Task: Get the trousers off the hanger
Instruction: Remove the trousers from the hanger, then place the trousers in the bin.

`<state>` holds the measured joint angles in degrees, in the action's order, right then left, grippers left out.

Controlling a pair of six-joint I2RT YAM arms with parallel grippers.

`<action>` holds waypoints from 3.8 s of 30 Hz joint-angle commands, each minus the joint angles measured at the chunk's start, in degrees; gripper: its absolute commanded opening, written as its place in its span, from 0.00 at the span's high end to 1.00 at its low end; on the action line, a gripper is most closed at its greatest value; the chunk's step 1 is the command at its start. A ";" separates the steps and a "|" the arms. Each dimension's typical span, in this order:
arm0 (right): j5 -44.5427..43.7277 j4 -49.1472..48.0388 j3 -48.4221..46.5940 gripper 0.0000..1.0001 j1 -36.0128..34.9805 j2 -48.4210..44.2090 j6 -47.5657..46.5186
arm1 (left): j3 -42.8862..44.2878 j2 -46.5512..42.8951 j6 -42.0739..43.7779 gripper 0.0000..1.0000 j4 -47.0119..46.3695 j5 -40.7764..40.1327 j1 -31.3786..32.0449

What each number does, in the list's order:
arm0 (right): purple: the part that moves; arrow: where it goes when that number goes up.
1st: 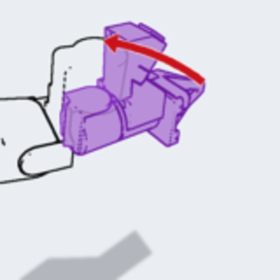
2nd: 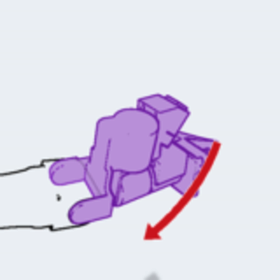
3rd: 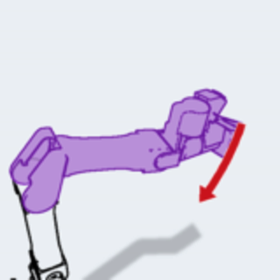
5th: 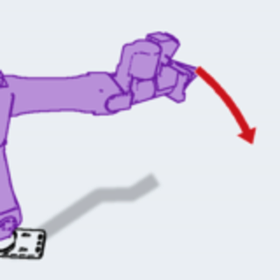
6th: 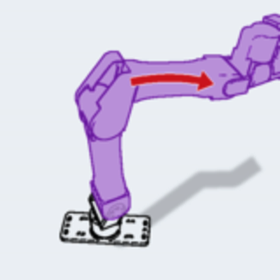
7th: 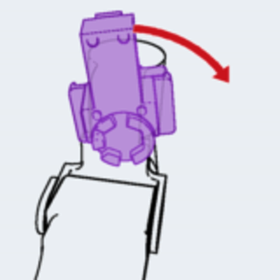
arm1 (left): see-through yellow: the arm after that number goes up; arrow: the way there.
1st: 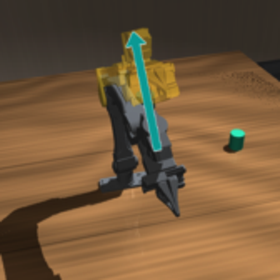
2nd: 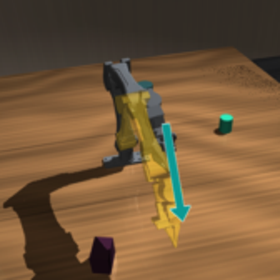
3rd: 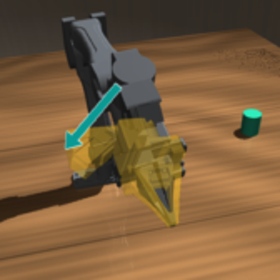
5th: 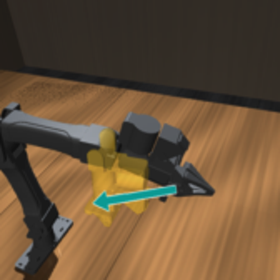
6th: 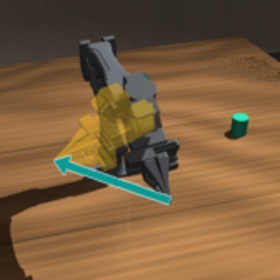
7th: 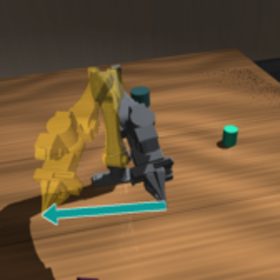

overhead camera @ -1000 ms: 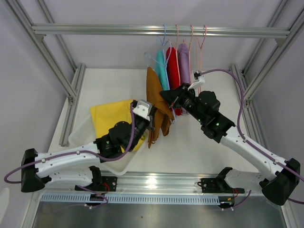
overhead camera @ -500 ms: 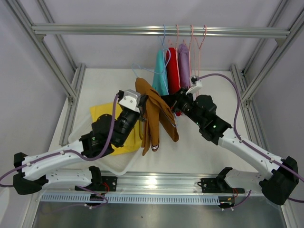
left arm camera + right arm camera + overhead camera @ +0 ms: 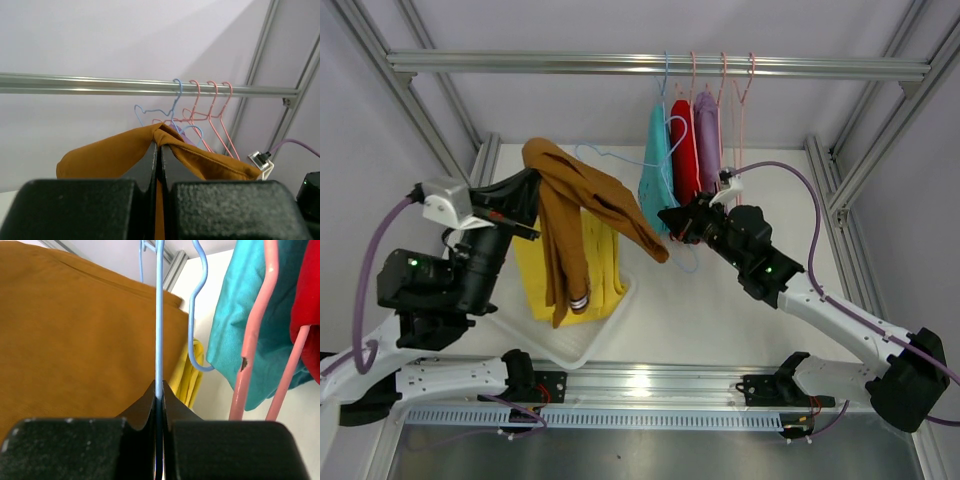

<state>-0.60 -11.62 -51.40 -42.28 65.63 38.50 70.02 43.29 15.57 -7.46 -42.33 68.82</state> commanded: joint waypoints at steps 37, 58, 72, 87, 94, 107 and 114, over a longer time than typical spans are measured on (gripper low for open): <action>-1.51 1.42 2.00 1.00 1.15 -2.08 -2.47 | -23.51 -33.35 1.48 0.99 -8.09 -9.71 -0.35; -1.33 0.28 4.20 1.00 1.59 -1.82 -2.38 | -30.02 -30.73 3.76 1.00 -15.20 -12.78 -0.26; 1.74 2.91 5.34 1.00 4.58 -7.35 -5.45 | -36.97 -17.47 0.97 1.00 -27.70 -14.11 -6.76; 2.19 7.22 5.78 1.00 5.63 -13.77 -8.79 | -28.11 4.07 -13.37 0.99 -19.52 -0.06 -21.00; 1.83 8.19 5.61 1.00 5.46 -15.17 -9.32 | -19.06 11.90 -14.96 0.36 -13.38 6.29 -24.43; 2.88 17.67 -2.47 1.00 3.26 -22.03 -13.01 | -2.01 8.38 -19.09 0.01 12.17 10.33 -24.43; 5.78 29.96 -9.15 1.00 2.38 -27.39 -17.14 | 2.77 6.64 -20.41 0.01 26.27 13.59 -24.43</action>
<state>3.14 12.25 -55.88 -39.51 40.32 24.62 73.41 51.09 -3.31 10.33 -31.42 44.84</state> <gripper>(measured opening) 0.031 0.993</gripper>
